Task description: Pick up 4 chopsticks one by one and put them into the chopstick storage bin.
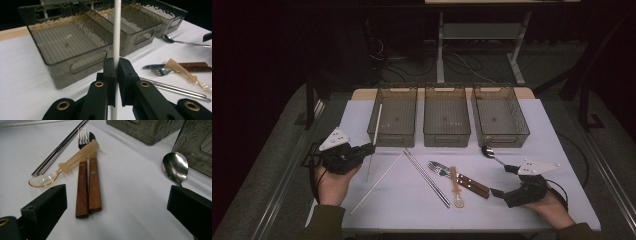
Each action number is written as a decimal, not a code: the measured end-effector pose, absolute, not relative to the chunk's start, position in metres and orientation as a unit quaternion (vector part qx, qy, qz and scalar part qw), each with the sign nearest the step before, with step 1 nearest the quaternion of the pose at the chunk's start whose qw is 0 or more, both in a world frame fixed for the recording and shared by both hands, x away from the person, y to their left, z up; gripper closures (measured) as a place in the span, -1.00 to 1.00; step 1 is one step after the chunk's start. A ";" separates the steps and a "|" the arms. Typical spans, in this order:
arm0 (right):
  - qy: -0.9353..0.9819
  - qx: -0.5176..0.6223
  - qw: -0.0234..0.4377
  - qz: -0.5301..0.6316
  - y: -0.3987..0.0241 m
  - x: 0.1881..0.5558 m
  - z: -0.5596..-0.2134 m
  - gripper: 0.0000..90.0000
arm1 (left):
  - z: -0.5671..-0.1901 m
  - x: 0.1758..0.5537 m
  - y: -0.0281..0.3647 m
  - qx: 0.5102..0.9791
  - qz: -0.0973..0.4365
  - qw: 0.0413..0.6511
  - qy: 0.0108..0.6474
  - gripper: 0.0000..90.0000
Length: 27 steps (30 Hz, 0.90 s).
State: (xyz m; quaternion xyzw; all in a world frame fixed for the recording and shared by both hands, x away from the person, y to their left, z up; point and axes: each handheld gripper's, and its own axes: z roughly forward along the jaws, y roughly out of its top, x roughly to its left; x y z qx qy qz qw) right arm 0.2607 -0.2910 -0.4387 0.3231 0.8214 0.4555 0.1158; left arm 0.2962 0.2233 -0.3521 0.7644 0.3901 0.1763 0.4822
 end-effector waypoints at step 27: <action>0.820 0.325 0.116 0.457 -0.292 0.261 -0.439 -0.95 | -0.323 0.349 0.207 0.750 0.165 0.510 0.387 0.88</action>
